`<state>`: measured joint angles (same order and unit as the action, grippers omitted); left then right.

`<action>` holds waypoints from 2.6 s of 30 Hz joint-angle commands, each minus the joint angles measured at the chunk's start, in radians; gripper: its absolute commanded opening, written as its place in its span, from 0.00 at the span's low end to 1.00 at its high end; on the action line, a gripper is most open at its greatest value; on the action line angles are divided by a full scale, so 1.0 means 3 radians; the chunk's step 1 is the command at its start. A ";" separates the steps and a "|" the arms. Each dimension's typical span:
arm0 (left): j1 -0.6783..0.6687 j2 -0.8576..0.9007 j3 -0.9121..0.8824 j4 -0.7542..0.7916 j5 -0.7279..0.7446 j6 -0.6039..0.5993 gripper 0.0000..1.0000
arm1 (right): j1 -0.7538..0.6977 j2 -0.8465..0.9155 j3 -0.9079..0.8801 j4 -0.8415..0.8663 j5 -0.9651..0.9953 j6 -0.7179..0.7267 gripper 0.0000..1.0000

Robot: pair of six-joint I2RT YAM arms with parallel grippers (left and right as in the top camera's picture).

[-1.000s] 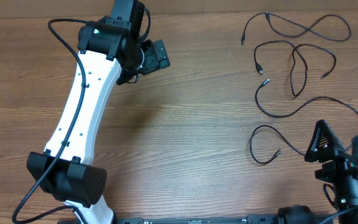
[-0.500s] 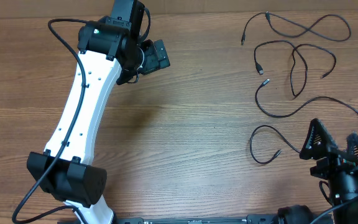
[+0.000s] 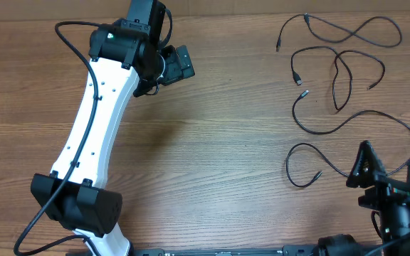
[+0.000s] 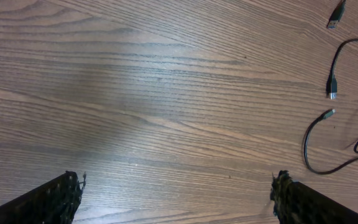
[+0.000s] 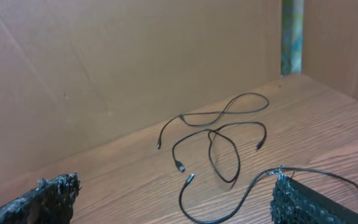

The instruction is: Untangle cables

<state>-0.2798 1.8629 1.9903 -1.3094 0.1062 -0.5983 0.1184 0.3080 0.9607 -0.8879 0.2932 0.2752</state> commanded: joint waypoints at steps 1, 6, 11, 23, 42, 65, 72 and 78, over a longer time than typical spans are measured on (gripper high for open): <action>0.0018 0.0008 0.0070 0.0004 -0.0043 0.0052 1.00 | -0.0028 -0.0097 -0.0020 -0.0039 0.0086 -0.0075 1.00; 0.0018 0.0008 0.0070 0.0004 -0.0043 0.0052 1.00 | -0.0103 -0.0102 -0.0020 -0.0112 0.0094 -0.0075 1.00; 0.0018 0.0008 0.0070 0.0004 -0.0043 0.0052 1.00 | -0.0132 -0.0102 -0.0022 -0.0132 0.0094 -0.0074 1.00; 0.0018 0.0008 0.0070 0.0004 -0.0043 0.0052 1.00 | -0.0210 -0.0104 -0.0022 -0.0111 0.0093 -0.0074 1.00; 0.0018 0.0008 0.0070 0.0004 -0.0043 0.0052 1.00 | -0.0219 -0.0683 -0.0824 0.0608 0.0094 -0.0074 1.00; 0.0018 0.0008 0.0070 0.0004 -0.0043 0.0052 1.00 | -0.0231 -0.1015 -0.1553 0.1344 0.0092 -0.0074 1.00; 0.0018 0.0008 0.0070 0.0004 -0.0043 0.0052 1.00 | -0.0231 -0.1016 -0.1929 0.1787 0.0055 -0.0050 1.00; 0.0018 0.0008 0.0070 0.0004 -0.0043 0.0052 0.99 | -0.0231 -0.1016 -0.2157 0.2113 0.0027 -0.0050 1.00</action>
<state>-0.2798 1.8629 1.9903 -1.3094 0.1062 -0.5983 0.0528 0.0154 0.3359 -0.2790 0.3099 0.2611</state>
